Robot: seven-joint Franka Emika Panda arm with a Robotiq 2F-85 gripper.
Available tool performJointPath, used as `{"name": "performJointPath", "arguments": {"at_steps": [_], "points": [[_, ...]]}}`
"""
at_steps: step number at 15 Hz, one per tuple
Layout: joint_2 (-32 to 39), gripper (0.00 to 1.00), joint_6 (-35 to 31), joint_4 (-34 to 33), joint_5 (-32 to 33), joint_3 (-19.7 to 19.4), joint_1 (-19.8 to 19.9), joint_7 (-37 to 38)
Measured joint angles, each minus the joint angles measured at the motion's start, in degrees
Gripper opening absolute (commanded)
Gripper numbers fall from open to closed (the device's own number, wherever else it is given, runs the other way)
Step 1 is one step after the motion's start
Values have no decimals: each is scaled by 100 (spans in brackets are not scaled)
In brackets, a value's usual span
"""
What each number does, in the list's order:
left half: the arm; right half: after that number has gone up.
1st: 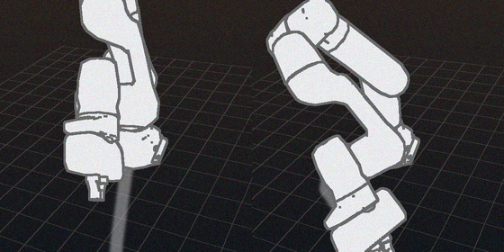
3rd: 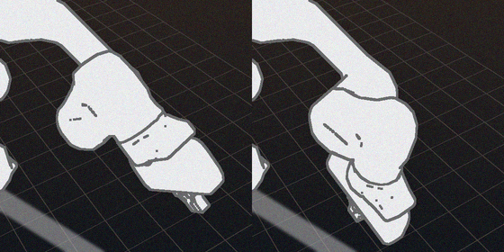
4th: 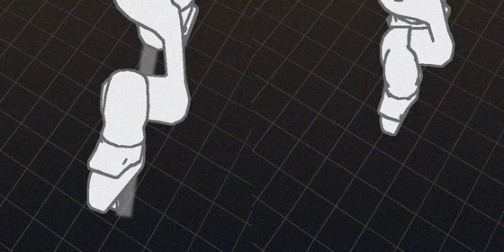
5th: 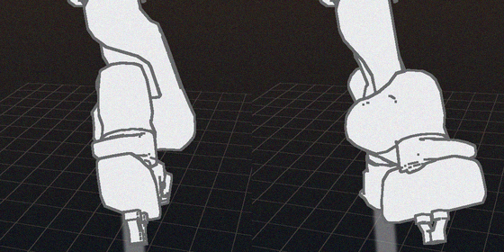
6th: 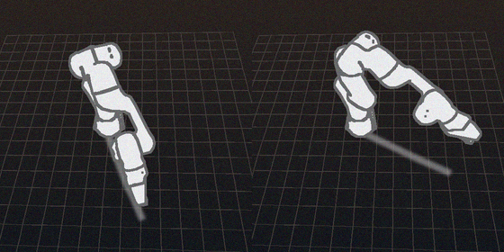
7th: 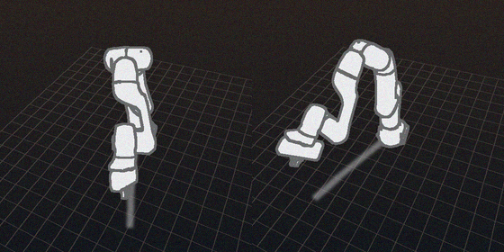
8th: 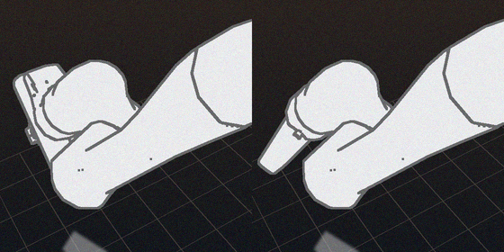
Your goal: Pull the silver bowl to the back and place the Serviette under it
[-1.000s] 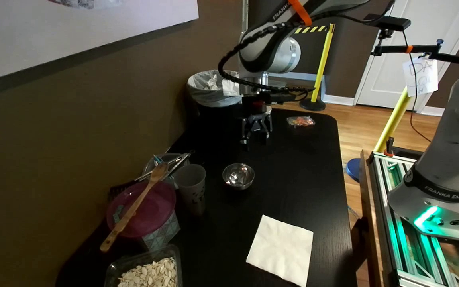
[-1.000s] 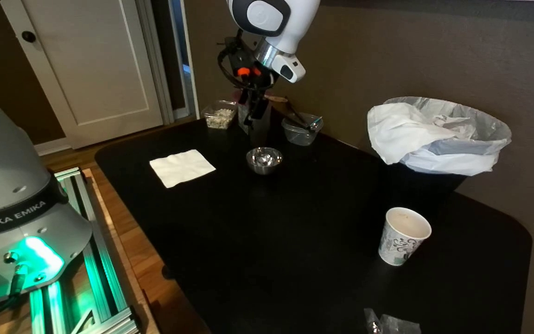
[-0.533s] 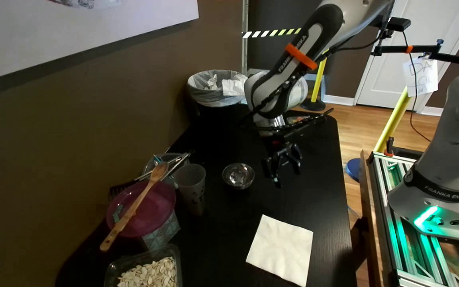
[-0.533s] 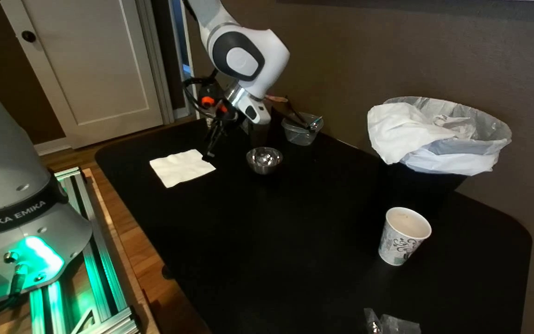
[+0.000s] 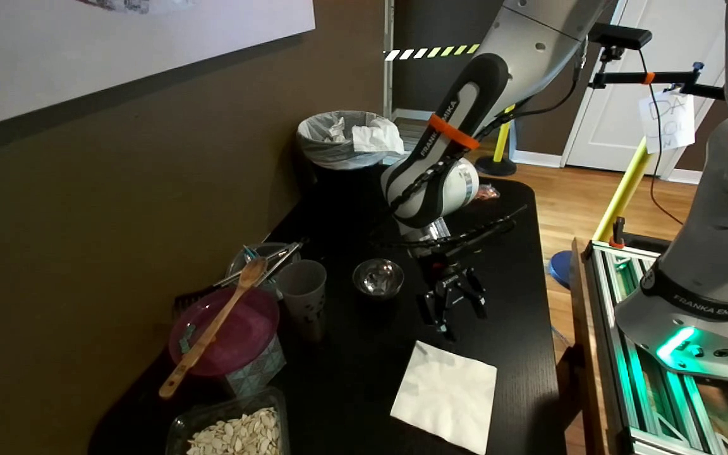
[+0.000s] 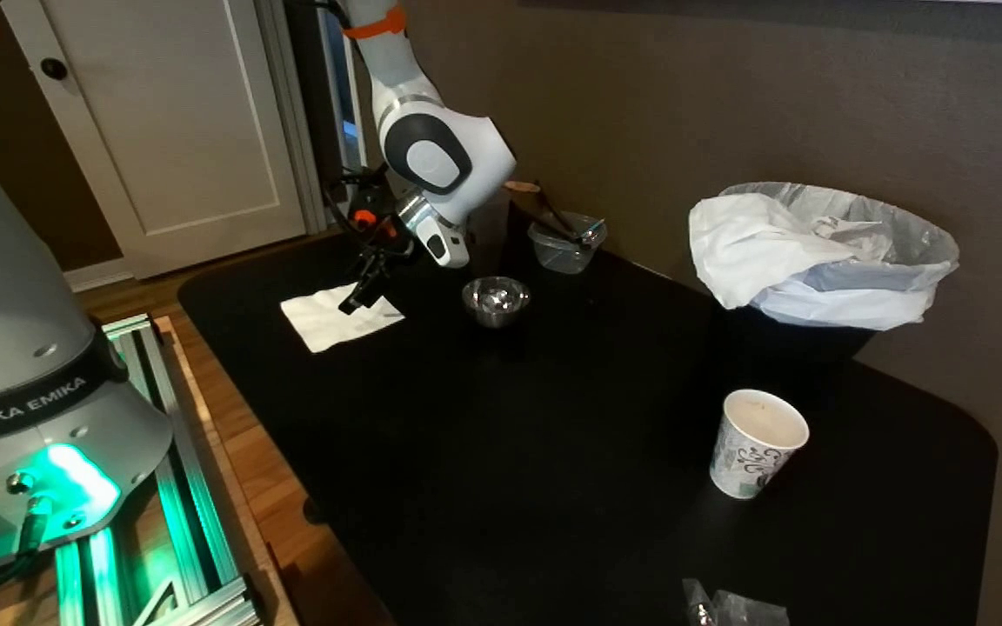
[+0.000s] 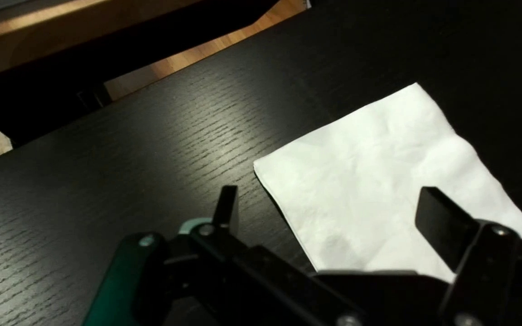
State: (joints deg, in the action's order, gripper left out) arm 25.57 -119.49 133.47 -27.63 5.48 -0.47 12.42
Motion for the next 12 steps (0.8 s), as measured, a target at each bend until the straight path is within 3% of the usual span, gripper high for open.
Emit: {"name": "performJointPath", "arguments": {"at_steps": [5, 12], "points": [[126, 100, 1, -188, -128, 123, -53, -229], [884, 100, -78, -852, -472, 243, -283, -84]]}}
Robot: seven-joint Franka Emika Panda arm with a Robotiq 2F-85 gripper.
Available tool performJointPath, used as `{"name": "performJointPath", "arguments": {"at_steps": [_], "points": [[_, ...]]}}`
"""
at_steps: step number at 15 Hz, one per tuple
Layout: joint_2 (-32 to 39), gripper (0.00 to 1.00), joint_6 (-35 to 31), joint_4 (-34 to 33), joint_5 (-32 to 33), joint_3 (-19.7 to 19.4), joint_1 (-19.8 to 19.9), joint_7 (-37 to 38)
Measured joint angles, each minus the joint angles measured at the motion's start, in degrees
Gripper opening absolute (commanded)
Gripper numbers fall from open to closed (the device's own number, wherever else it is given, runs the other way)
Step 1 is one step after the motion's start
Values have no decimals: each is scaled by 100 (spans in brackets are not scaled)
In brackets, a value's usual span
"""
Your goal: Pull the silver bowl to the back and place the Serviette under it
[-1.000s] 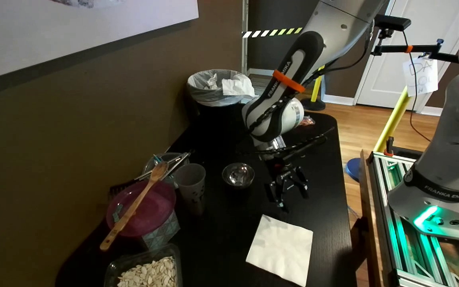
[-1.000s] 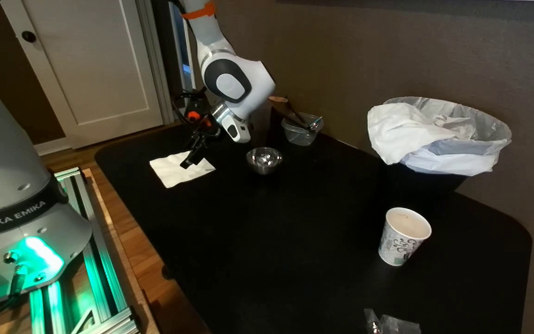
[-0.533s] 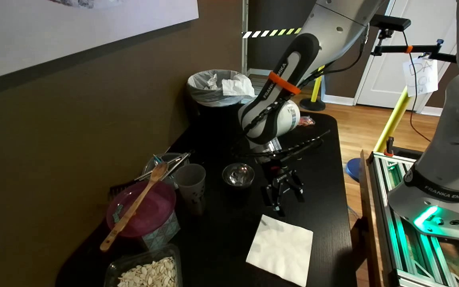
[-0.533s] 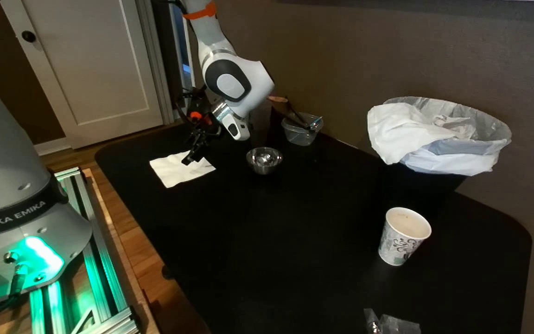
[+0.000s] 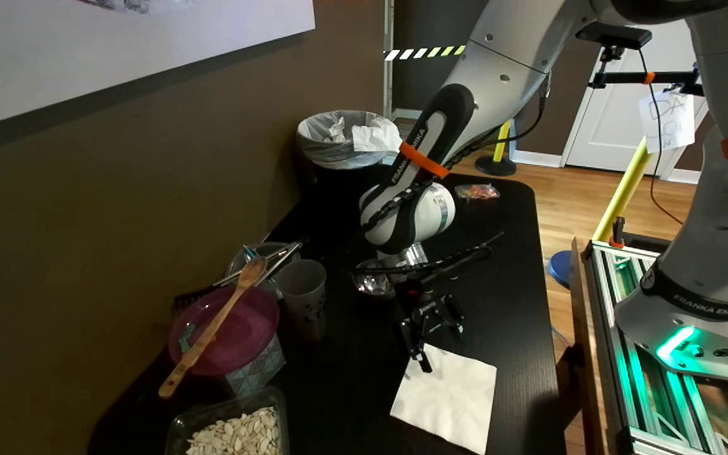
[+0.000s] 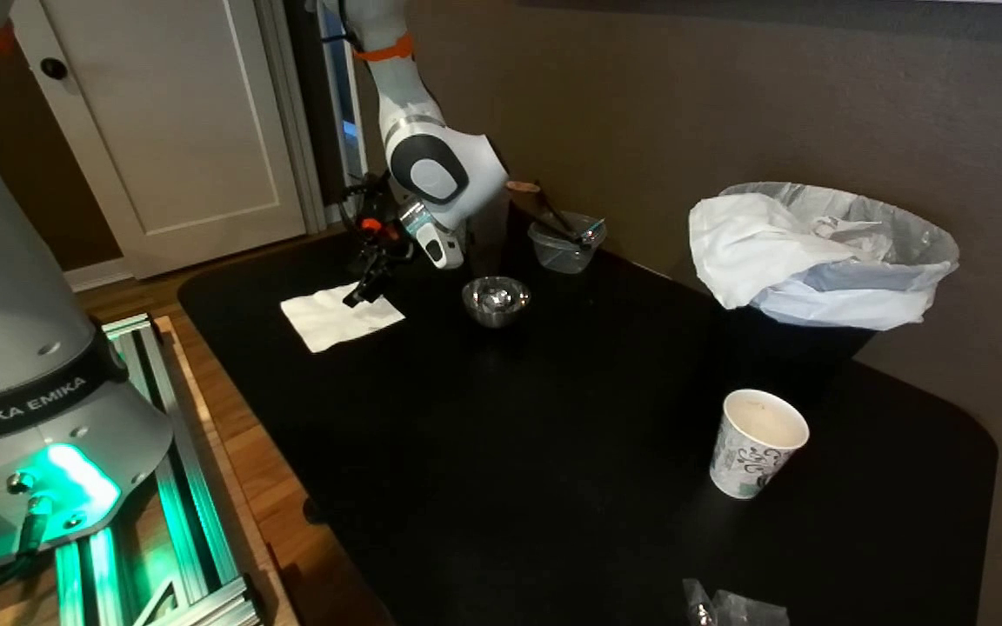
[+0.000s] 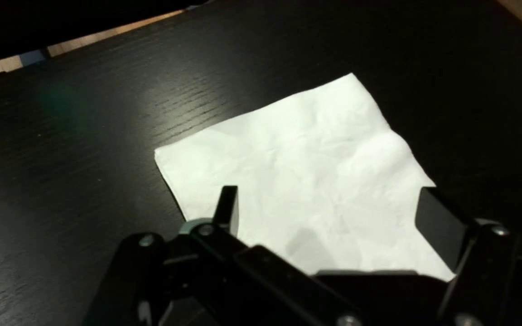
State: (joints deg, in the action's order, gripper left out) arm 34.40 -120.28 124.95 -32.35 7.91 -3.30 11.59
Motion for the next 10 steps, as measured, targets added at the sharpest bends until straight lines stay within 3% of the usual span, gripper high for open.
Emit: {"name": "performJointPath", "arguments": {"at_steps": [8, 9, 10], "points": [[446, 100, -869, -252, -209, -169, -223, 903], [478, 97, -898, -265, -206, -208, -283, 1078], [502, 86, -899, -270, -203, -242, -337, 1233]]}}
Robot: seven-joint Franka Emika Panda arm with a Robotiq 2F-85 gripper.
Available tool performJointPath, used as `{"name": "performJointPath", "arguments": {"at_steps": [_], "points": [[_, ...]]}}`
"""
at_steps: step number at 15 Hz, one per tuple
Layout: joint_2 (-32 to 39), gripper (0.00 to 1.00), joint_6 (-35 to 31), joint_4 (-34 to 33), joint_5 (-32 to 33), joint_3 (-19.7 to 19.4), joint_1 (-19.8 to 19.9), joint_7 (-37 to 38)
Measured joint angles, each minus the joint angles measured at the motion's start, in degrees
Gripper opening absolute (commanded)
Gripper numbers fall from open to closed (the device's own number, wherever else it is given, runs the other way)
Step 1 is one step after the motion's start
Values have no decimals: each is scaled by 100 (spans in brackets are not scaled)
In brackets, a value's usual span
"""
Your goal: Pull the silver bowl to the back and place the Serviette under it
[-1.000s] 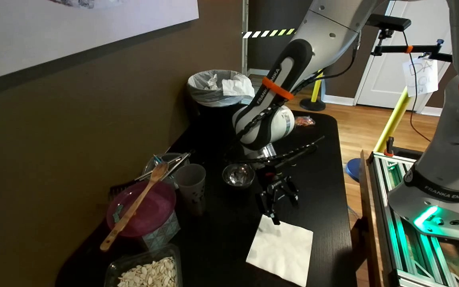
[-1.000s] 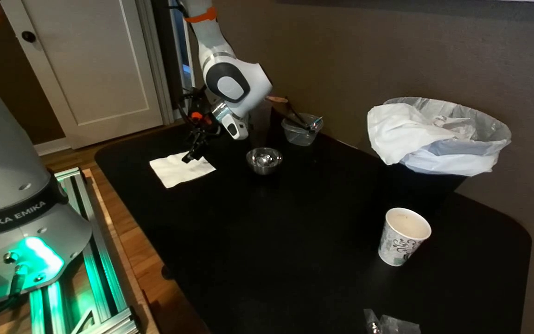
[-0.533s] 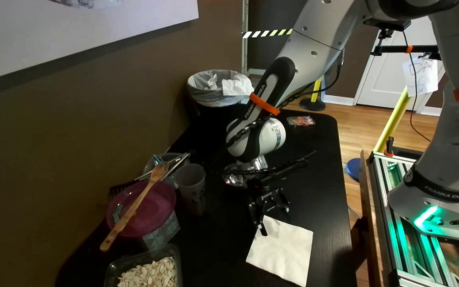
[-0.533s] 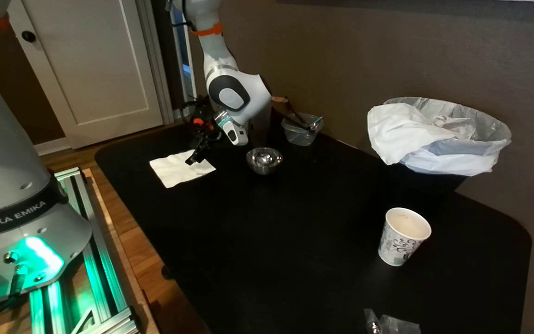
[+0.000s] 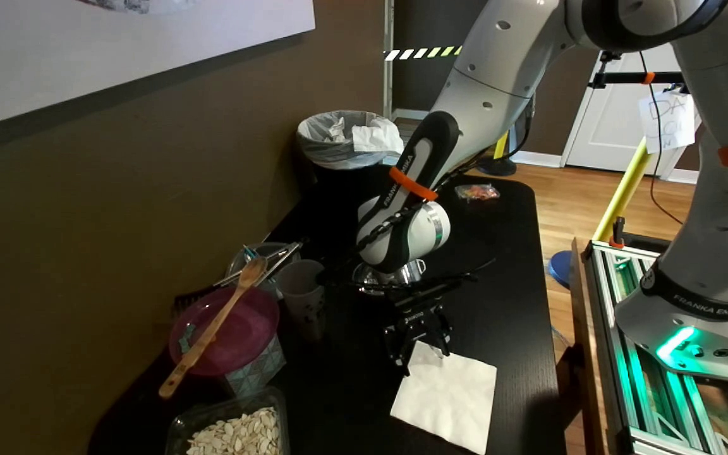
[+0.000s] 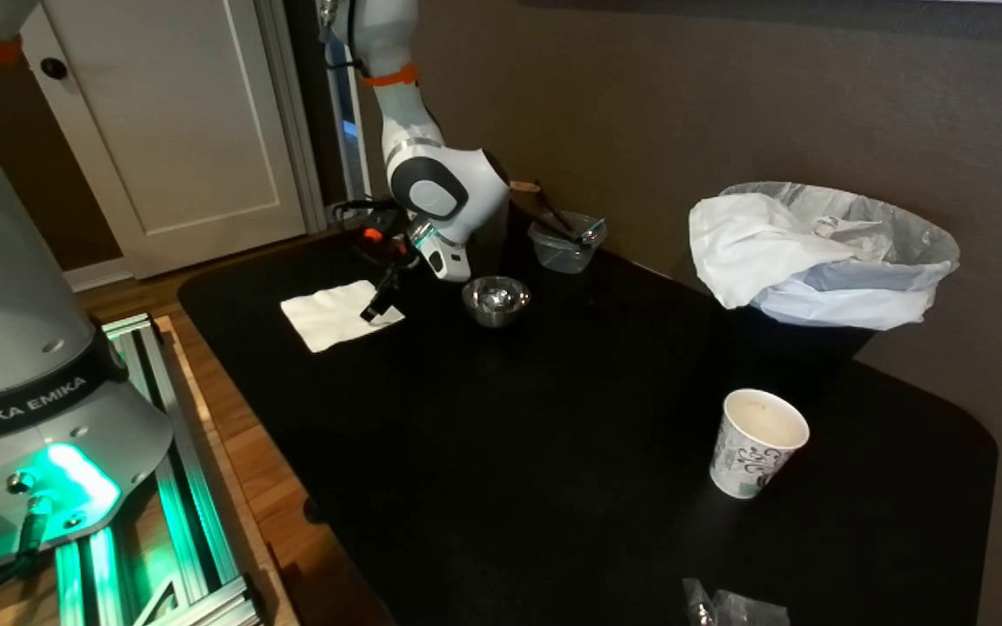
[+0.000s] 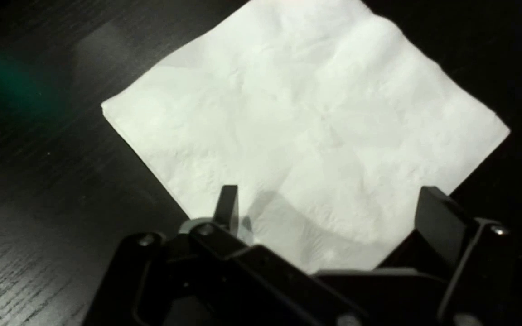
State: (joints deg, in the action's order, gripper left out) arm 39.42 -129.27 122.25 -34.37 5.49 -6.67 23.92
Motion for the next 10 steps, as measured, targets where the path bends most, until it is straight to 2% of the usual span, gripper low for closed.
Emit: {"name": "performJointPath", "arguments": {"at_steps": [1, 2, 4, 10], "points": [[16, 80, 0, 0, 3, -19, -45, 142], [26, 68, 0, 0, 7, -36, -87, 267], [36, 53, 0, -1, 12, -70, -157, 449], [30, 6, 9, -50, 33, -78, -196, 602]]}}
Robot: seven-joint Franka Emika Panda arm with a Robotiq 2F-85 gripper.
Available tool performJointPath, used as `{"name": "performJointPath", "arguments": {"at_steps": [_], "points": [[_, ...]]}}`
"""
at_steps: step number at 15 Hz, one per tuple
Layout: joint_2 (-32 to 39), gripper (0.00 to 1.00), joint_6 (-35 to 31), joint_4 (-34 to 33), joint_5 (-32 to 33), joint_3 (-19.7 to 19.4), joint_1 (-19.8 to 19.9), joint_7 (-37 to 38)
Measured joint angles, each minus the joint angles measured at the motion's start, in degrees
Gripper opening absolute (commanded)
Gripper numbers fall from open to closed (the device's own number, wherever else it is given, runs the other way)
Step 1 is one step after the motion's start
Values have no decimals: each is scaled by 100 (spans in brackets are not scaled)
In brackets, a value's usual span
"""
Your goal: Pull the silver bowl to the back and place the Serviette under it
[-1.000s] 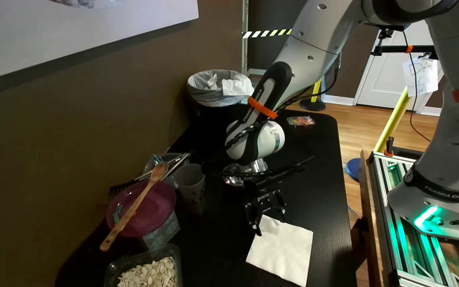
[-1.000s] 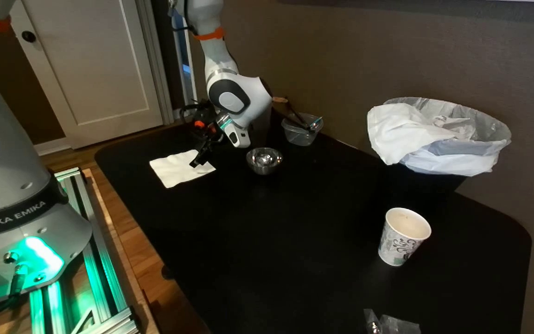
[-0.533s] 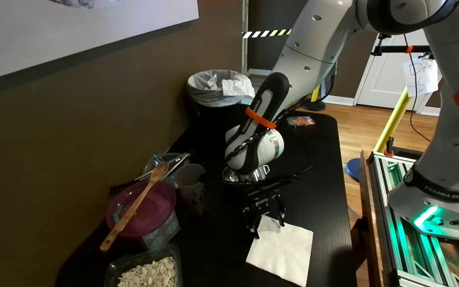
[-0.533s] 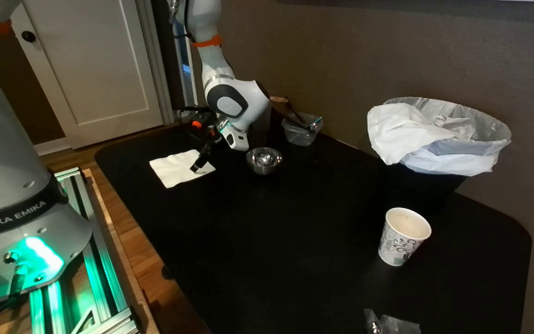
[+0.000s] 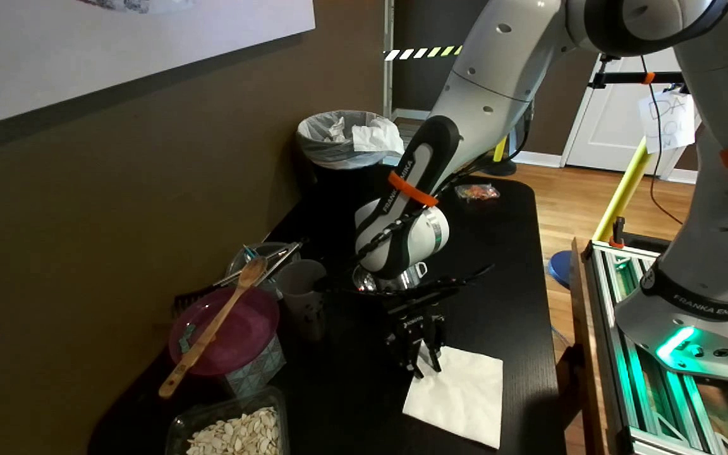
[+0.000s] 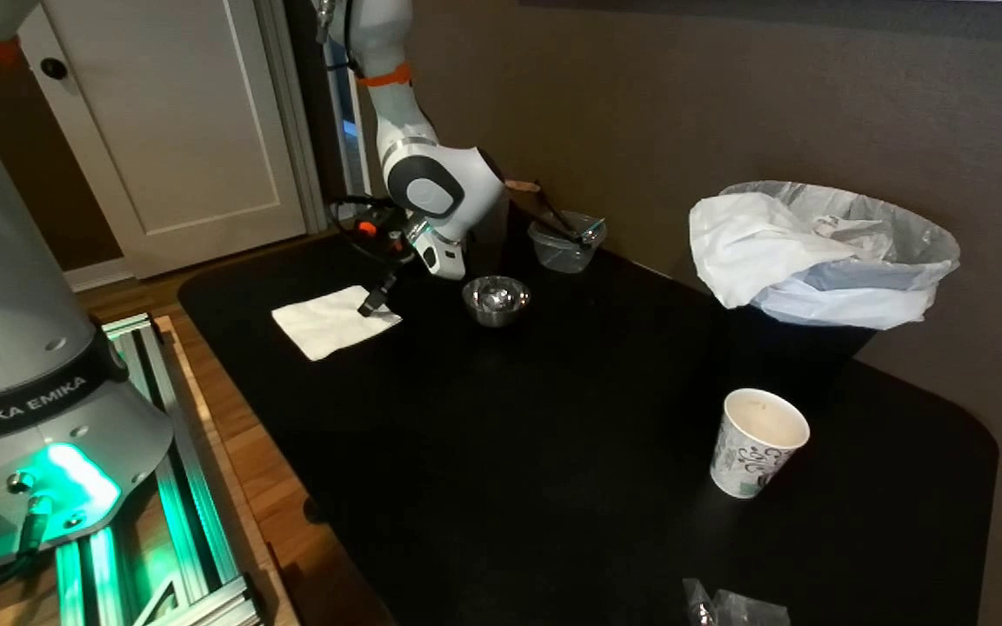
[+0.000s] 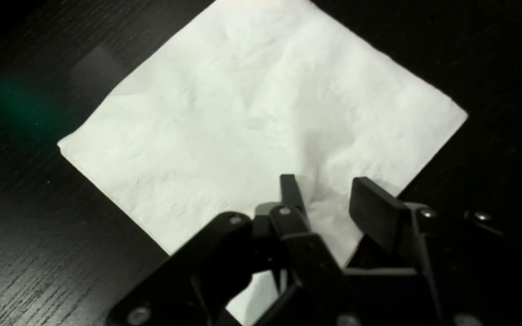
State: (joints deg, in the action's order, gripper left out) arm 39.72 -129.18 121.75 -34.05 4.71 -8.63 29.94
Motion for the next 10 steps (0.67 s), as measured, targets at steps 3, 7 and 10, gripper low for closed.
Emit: {"name": "performJointPath", "arguments": {"at_steps": [3, 7, 10], "points": [[-1, 0, 87, -10, 69, -17, 1, 1], [1, 2, 136, -28, 144, -20, -1, 0], [-22, 2, 135, -35, 291, -24, -25, 0]]}}
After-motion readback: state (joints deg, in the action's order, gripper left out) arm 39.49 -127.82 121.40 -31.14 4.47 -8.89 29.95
